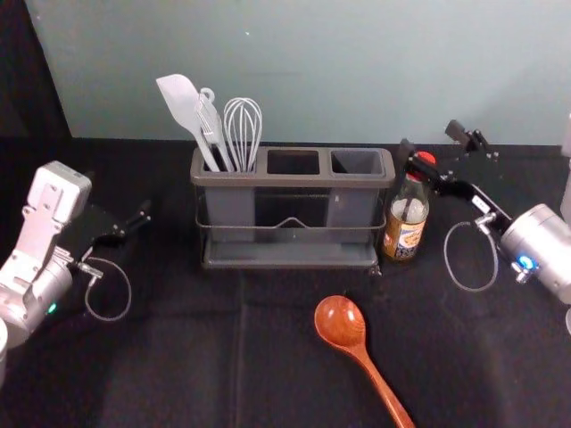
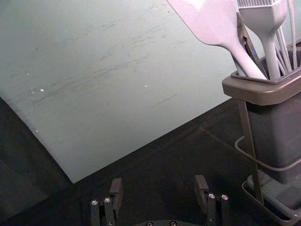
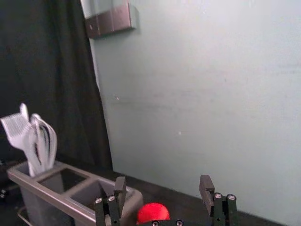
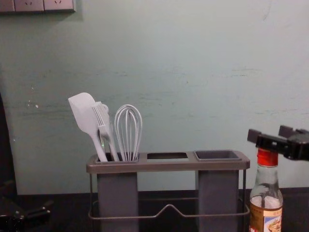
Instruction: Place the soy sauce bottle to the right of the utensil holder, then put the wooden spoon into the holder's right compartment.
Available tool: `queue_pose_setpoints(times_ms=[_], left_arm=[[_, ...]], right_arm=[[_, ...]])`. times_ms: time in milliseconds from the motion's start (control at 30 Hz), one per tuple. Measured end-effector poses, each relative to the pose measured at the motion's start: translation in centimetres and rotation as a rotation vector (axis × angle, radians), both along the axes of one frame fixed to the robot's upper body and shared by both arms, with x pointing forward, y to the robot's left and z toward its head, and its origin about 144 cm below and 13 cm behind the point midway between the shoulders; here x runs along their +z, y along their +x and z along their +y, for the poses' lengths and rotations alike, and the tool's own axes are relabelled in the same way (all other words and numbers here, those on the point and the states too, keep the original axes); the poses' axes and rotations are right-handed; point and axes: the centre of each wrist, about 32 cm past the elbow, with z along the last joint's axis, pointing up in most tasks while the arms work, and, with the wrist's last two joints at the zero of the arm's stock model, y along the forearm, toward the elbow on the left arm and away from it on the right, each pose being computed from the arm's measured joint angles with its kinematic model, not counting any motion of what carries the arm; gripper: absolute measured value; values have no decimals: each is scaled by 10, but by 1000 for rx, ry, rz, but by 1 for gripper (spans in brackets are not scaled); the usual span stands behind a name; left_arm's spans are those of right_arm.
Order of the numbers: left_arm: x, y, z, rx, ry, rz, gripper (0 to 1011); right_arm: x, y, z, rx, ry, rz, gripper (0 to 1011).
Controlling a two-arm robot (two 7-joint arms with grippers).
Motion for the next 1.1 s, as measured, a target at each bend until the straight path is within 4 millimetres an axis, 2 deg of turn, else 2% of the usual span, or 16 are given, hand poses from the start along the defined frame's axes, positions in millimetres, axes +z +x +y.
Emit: queue_pose_setpoints(times_ms=[200, 467, 733, 1100], left_arm=[[0, 0, 0, 0, 0, 0, 1005], [0, 0, 0, 0, 0, 0, 1005], [0, 0, 0, 0, 0, 0, 1005], [0, 0, 0, 0, 0, 0, 1005]], right_arm=[[17, -16, 4, 33, -2, -75, 1003], [29, -38, 12, 112, -24, -132, 1003], [28, -61, 22, 210, -108, -147, 1002], [11, -81, 36, 279, -182, -12, 1003]])
